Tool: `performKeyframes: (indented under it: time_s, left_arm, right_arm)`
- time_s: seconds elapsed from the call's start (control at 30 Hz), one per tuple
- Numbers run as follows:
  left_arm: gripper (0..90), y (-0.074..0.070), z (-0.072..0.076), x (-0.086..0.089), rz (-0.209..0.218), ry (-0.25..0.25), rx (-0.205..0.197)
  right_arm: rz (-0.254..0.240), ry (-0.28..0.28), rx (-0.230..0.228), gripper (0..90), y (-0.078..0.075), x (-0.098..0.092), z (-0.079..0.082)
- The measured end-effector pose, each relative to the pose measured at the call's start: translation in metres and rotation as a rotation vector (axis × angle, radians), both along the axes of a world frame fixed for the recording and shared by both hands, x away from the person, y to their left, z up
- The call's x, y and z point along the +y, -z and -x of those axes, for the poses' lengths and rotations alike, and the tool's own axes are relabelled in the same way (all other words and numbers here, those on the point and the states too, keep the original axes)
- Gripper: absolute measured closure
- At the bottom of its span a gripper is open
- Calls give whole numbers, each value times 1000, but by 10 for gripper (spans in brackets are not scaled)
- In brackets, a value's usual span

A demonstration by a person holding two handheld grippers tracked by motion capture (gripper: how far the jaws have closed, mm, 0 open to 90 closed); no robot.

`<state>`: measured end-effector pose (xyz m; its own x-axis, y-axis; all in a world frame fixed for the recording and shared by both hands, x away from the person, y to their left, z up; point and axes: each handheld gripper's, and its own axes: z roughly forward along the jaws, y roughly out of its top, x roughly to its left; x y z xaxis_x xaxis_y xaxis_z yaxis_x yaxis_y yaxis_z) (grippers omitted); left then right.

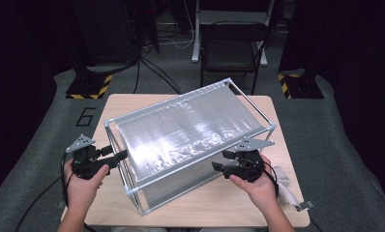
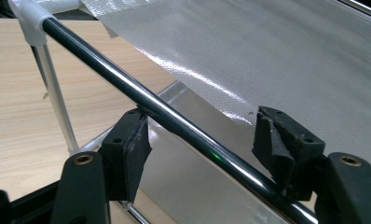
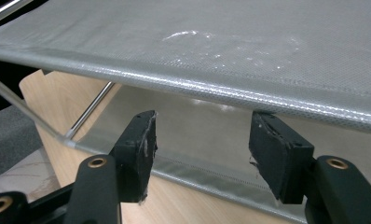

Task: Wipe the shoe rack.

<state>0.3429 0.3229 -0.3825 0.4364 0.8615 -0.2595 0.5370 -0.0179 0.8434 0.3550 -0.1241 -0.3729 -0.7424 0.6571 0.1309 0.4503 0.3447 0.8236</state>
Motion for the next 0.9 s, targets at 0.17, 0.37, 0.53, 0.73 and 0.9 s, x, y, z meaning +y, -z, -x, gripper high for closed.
performKeyframes:
  time_s: [0.17,0.37,0.53,0.73,0.9]
  left_arm:
    - [310,1,13,-14,12,4,0]
    - [271,3,32,-37,39,-5,-10]
    - [256,3,37,-45,44,-5,-7]
    - [250,1,36,-38,36,-17,-13]
    - [246,-3,35,-29,32,-36,-25]
  right_arm:
    - [3,31,5,412,-1,-7,-4]
    - [7,64,13,406,-1,-18,-8]
    - [-7,75,9,405,-2,-25,-3]
    - [-6,70,1,405,-3,-26,2]
    - [-3,57,-6,405,-2,-25,4]
